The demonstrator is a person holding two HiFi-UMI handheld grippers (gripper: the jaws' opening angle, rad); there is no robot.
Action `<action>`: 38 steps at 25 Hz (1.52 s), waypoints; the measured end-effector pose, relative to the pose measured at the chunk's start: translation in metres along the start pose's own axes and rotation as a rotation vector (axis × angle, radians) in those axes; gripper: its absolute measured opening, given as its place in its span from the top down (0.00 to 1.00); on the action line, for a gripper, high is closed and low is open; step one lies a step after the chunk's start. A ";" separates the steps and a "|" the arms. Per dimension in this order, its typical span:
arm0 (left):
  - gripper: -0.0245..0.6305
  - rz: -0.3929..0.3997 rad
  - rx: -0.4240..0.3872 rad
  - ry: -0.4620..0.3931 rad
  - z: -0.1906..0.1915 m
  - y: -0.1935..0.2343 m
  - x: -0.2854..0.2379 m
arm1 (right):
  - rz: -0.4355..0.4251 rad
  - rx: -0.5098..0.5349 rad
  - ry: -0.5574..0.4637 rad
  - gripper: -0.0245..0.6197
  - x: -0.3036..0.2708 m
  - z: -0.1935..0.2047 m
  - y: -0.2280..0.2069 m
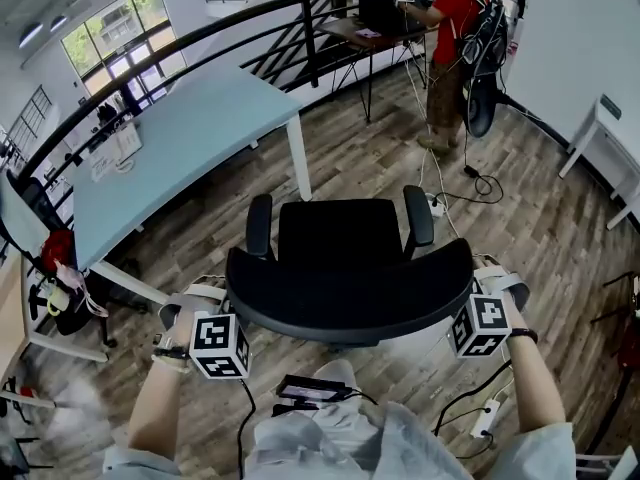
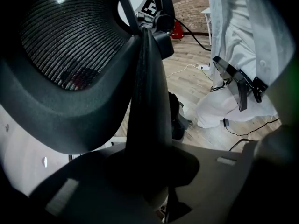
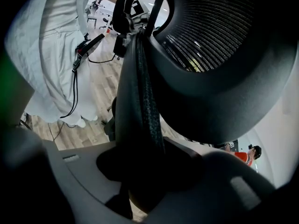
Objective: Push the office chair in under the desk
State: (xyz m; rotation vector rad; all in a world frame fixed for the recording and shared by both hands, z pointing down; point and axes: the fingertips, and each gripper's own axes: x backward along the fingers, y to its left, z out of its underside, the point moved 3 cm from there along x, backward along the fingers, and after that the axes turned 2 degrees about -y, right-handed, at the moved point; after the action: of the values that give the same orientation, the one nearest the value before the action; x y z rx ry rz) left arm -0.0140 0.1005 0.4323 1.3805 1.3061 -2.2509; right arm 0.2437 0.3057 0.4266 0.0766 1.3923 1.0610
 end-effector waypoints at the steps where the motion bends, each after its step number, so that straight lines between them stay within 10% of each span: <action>1: 0.85 -0.003 0.008 0.007 0.002 -0.002 0.003 | -0.002 0.008 -0.007 0.70 -0.001 -0.003 0.000; 38: 0.85 -0.109 0.271 0.225 0.204 -0.012 0.042 | -0.075 0.278 -0.234 0.70 -0.139 -0.204 -0.069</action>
State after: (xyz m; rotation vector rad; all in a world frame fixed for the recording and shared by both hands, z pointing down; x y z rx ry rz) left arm -0.1706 -0.0365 0.4416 1.7383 1.1985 -2.4793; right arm 0.1411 0.0715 0.4375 0.3388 1.3104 0.7644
